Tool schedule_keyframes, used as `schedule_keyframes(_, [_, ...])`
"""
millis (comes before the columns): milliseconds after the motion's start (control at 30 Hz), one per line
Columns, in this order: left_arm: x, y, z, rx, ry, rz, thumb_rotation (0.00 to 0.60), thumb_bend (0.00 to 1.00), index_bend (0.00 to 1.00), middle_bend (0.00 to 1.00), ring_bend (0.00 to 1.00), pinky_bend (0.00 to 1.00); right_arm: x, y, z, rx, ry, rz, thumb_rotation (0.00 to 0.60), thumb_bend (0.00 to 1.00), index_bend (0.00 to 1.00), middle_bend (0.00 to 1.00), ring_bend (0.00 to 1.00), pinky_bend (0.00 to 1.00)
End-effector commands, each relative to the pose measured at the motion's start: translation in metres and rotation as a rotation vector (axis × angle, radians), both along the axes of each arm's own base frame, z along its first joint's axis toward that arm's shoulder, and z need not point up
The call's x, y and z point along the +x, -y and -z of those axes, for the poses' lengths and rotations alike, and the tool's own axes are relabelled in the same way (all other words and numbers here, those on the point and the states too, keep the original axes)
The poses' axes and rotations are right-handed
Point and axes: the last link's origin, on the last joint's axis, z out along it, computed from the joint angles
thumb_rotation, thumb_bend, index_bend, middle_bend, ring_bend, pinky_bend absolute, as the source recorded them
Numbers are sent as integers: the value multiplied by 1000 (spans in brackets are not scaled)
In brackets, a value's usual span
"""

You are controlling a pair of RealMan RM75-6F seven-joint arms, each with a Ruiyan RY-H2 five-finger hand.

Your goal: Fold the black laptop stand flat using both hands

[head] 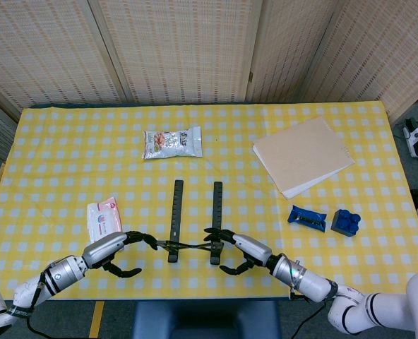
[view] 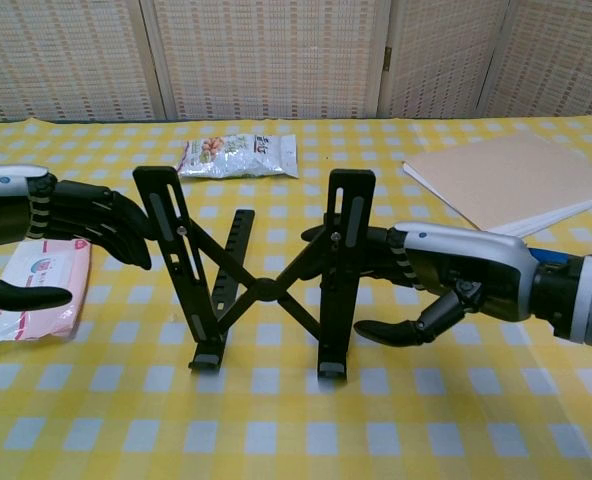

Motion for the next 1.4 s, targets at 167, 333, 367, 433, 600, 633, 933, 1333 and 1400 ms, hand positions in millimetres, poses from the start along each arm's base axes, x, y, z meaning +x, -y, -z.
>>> schedule_keyframes(167, [-2,-1,0,1,-3,-8,600,381,269,337,266,224,0,-9,11,120,44,98,600,426,0,177,151,19])
schedule_keyframes(333, [-2,-1,1,2,-6,-10,600,381,269,337,266,223,-1,-15,11,195,76,168,600,426,0,172,151,28])
schedule_keyframes(367, [-2,-1,1,2,-6,-10,600,381,269,337,266,223,-1,-17,10,216,82,186,600,426,0,170,151,29])
schedule_keyframes(433, [-2,-1,1,2,-5,-12,600,381,268,337,265,221,-2,-18,10,242,90,209,600,426,0,166,150,33])
schedule_keyframes(600, [-3,-1,3,1,-8,-15,600,381,268,337,265,218,-3,-16,5,259,119,234,600,425,0,160,148,36])
schedule_keyframes(633, [-3,-1,3,1,-8,-15,600,382,269,337,265,218,-3,-15,3,246,119,225,600,425,0,160,148,36])
schedule_keyframes(933, [-2,-1,3,1,-10,-13,600,381,269,337,265,217,3,-10,0,161,156,188,600,425,0,159,151,36])
schedule_keyframes(1333, [-1,0,3,0,-17,-17,600,381,269,337,263,211,3,-13,14,316,389,473,600,425,0,158,153,44])
schedule_keyframes(1400, [-1,0,3,0,-18,-16,600,381,269,337,263,210,2,-13,17,350,409,506,600,425,0,158,154,49])
